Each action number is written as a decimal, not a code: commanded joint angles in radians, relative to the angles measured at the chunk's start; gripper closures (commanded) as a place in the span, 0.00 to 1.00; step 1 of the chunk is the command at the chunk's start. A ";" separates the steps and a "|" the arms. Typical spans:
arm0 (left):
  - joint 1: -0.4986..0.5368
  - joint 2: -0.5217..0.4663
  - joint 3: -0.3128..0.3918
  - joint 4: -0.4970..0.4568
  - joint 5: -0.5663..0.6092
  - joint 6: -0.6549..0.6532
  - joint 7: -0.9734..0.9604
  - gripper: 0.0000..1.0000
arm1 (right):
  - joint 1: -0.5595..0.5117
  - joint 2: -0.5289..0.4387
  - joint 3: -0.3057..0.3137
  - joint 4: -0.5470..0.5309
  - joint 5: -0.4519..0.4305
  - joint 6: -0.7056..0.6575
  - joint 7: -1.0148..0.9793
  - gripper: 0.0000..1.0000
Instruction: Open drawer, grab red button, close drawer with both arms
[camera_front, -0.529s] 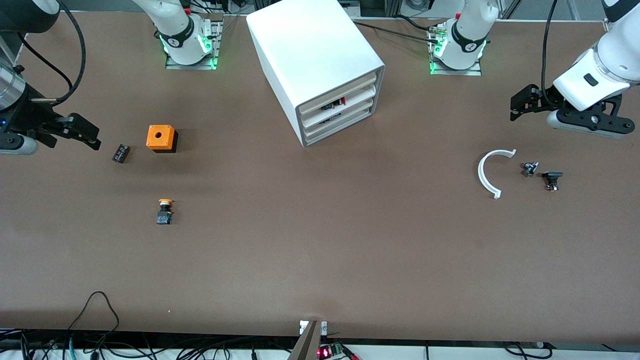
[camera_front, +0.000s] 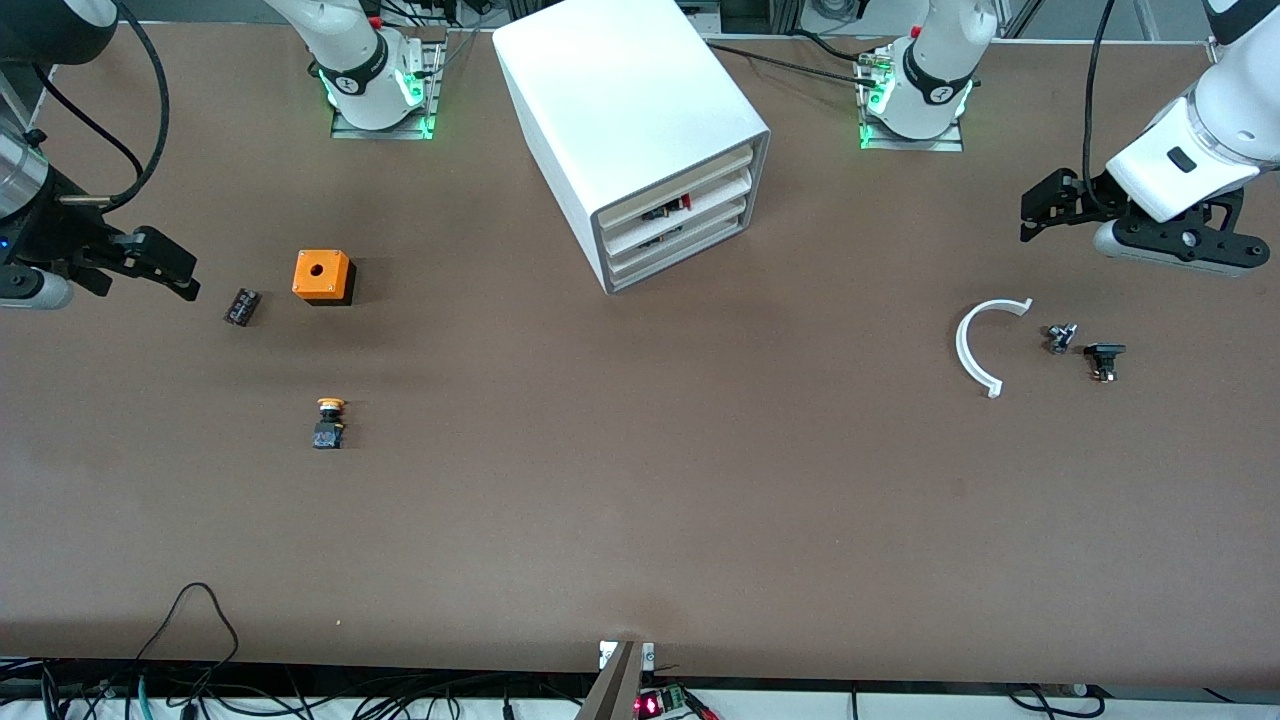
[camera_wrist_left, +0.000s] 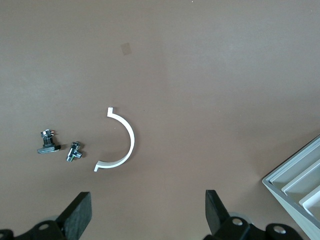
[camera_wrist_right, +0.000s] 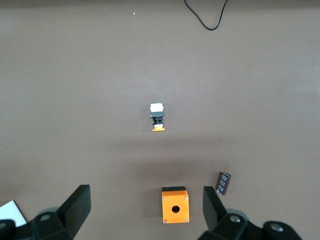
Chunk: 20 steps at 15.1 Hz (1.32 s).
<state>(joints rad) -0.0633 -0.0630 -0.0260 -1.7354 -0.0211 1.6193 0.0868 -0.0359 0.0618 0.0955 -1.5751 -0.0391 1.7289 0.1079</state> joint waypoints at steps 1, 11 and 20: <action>-0.004 0.005 -0.003 0.027 0.023 -0.024 -0.012 0.00 | -0.007 0.026 0.006 0.043 -0.005 -0.011 0.000 0.01; -0.006 0.005 -0.003 0.027 0.007 -0.090 -0.042 0.00 | 0.001 0.090 0.012 0.027 0.030 -0.043 0.001 0.01; -0.006 0.006 -0.026 0.027 -0.170 -0.260 -0.032 0.00 | 0.010 0.196 0.013 0.032 0.048 -0.043 -0.001 0.01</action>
<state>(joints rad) -0.0663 -0.0630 -0.0483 -1.7316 -0.1461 1.4247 0.0602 -0.0276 0.2234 0.1066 -1.5690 -0.0045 1.6907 0.1035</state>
